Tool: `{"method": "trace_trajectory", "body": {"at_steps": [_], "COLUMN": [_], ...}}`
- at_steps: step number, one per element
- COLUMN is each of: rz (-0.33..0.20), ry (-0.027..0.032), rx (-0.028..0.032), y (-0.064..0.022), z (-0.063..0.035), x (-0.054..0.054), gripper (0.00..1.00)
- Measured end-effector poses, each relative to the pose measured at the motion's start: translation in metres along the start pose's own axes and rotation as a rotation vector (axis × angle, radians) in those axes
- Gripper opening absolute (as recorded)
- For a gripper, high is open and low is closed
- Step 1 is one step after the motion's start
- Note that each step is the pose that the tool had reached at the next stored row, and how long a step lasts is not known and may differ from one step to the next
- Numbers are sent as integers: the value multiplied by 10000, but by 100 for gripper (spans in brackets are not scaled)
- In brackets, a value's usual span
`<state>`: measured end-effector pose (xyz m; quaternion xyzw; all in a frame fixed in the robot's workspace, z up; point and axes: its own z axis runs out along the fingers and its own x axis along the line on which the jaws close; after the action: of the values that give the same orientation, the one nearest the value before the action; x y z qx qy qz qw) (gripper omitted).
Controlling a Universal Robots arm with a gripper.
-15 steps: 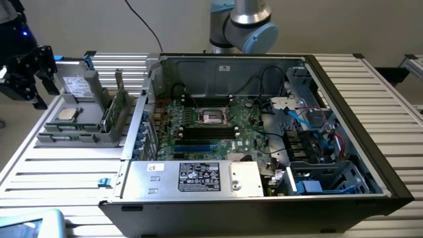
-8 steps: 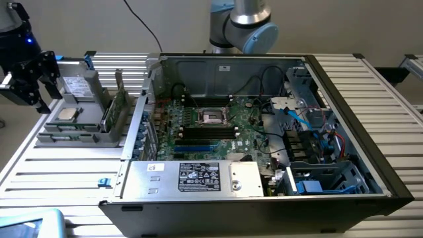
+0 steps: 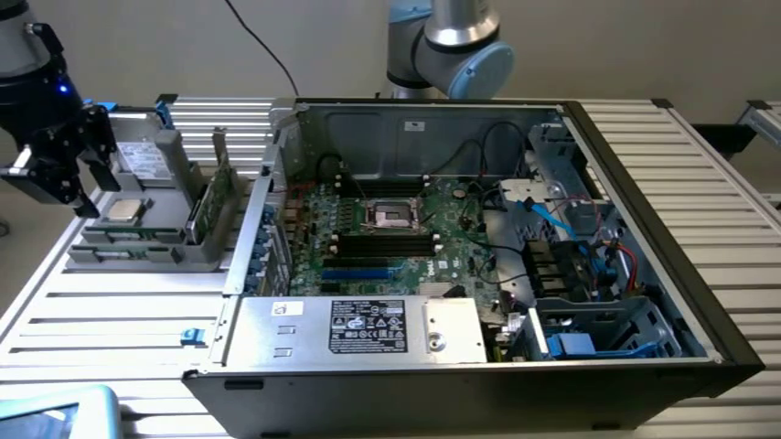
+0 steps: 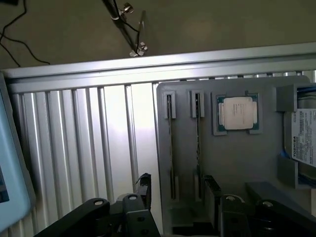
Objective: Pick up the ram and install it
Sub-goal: 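Pick up the ram and move it above insertion slot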
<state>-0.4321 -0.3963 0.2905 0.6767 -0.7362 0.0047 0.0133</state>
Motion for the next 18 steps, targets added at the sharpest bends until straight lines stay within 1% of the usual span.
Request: {"method": "trace_trajectory", "body": {"at_steps": [14,18], "rz": [1,1], "ry": [0,1], "rx": [1,-1], "y": [-3,-3], "z": [255,269], "x": [-7,-7], "gripper": [54,54]}}
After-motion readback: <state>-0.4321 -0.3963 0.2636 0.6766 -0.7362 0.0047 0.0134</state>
